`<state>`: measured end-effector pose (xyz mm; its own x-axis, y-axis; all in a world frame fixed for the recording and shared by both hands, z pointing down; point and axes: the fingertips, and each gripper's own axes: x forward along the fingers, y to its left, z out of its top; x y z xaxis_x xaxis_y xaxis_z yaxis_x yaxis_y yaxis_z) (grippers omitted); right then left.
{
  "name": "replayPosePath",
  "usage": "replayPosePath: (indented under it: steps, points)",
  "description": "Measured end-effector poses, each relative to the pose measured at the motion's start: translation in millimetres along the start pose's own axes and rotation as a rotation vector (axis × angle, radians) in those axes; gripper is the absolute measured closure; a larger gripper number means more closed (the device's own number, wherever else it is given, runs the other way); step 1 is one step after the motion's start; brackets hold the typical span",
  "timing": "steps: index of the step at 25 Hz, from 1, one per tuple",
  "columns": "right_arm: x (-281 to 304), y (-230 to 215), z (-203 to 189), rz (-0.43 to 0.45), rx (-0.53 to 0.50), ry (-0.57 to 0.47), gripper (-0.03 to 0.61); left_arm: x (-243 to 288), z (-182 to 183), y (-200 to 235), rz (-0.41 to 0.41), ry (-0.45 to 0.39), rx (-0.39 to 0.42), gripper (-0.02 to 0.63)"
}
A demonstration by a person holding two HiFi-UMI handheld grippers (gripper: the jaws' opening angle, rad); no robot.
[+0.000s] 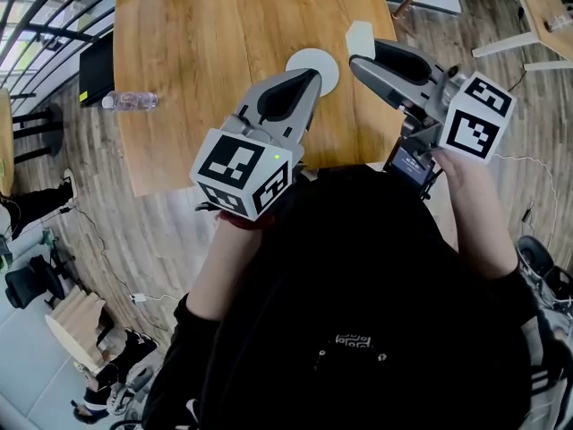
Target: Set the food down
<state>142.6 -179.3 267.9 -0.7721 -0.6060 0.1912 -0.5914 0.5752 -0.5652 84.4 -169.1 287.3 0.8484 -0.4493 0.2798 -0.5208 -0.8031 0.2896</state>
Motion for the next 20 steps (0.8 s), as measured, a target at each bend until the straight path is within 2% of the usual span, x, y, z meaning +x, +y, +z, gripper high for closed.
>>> replayPosePath:
  steps: [8, 11, 14, 20]
  points:
    - [3.3, 15.1, 24.8, -0.072, -0.022, -0.07, 0.407, -1.9, 31.0, 9.8, -0.067, -0.022, 0.049, 0.614]
    - [-2.6, 15.8, 27.2, -0.111, -0.029, -0.076, 0.407, 1.6, 41.9, 5.9, -0.116, -0.044, 0.034, 0.614]
    - [-5.9, 12.9, 26.6, -0.14, -0.022, -0.085, 0.407, 5.8, 39.2, 4.1, -0.155, -0.035, 0.035, 0.614]
    - [-11.7, 4.6, 19.2, -0.168, -0.002, -0.08, 0.407, 13.2, 33.7, 1.9, -0.176, -0.005, 0.054, 0.614]
